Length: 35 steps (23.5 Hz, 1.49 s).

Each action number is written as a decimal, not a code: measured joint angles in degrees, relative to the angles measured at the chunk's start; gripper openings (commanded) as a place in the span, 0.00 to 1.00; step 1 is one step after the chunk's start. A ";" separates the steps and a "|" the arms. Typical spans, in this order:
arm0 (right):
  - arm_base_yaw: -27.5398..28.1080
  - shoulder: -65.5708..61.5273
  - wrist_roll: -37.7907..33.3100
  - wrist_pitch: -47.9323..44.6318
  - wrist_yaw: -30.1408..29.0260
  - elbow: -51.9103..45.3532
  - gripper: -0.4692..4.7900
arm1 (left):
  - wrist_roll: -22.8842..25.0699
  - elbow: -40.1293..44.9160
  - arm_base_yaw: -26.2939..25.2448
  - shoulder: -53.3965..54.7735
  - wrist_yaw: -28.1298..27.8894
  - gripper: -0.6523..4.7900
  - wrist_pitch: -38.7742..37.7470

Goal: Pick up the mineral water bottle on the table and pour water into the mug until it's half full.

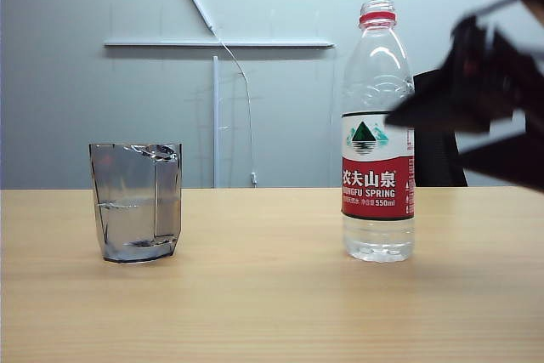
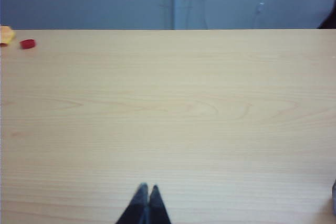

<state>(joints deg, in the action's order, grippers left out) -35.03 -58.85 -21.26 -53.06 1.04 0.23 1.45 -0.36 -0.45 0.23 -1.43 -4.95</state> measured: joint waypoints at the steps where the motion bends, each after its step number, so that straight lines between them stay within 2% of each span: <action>1: -0.02 1.84 -0.55 0.85 -1.55 0.00 0.66 | 0.00 0.00 0.07 0.00 -0.02 0.12 -0.04; 2: -0.02 4.00 -1.22 1.97 -3.19 0.00 0.52 | 0.00 -0.02 0.04 0.00 0.20 0.12 0.02; 3: -0.02 5.42 -1.33 3.17 -3.48 0.00 0.19 | 0.00 0.00 0.04 0.00 0.39 0.12 -0.02; 4: -0.02 7.89 -1.49 4.24 -3.61 0.02 0.06 | 0.00 0.00 0.04 0.00 0.37 0.12 0.00; 14: 0.15 26.21 -1.66 8.26 -3.67 0.04 0.08 | 0.00 0.00 0.04 0.00 0.39 0.12 0.00; 26: 0.15 28.85 -0.04 9.33 -3.21 0.04 0.08 | 0.00 0.00 0.04 0.00 0.39 0.12 -0.02; 27: 0.15 30.95 1.81 11.85 -2.71 0.04 0.08 | 0.00 -0.02 0.04 0.00 0.42 0.12 0.04; 29: 1.11 40.79 11.93 20.50 -2.27 0.04 0.08 | 0.00 -0.02 0.02 0.00 0.50 0.12 0.02; 30: 2.40 44.98 14.53 26.16 -1.22 0.04 0.08 | 0.00 -0.02 0.04 0.00 0.59 0.12 0.00; 31: 3.67 47.58 15.41 29.48 -0.28 0.04 0.08 | 0.00 -0.02 0.04 0.00 0.52 0.12 0.00; 32: 7.21 53.22 16.26 36.61 1.44 0.04 0.08 | 0.00 -0.02 0.04 0.00 0.57 0.12 0.00; 35: 12.41 58.77 16.46 44.70 1.81 0.04 0.08 | 0.00 0.00 0.04 0.02 0.55 0.12 0.00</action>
<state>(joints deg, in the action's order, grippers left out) -22.61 -0.08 -4.80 -8.36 2.85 0.27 1.45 -0.36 -0.40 0.25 -0.89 -4.95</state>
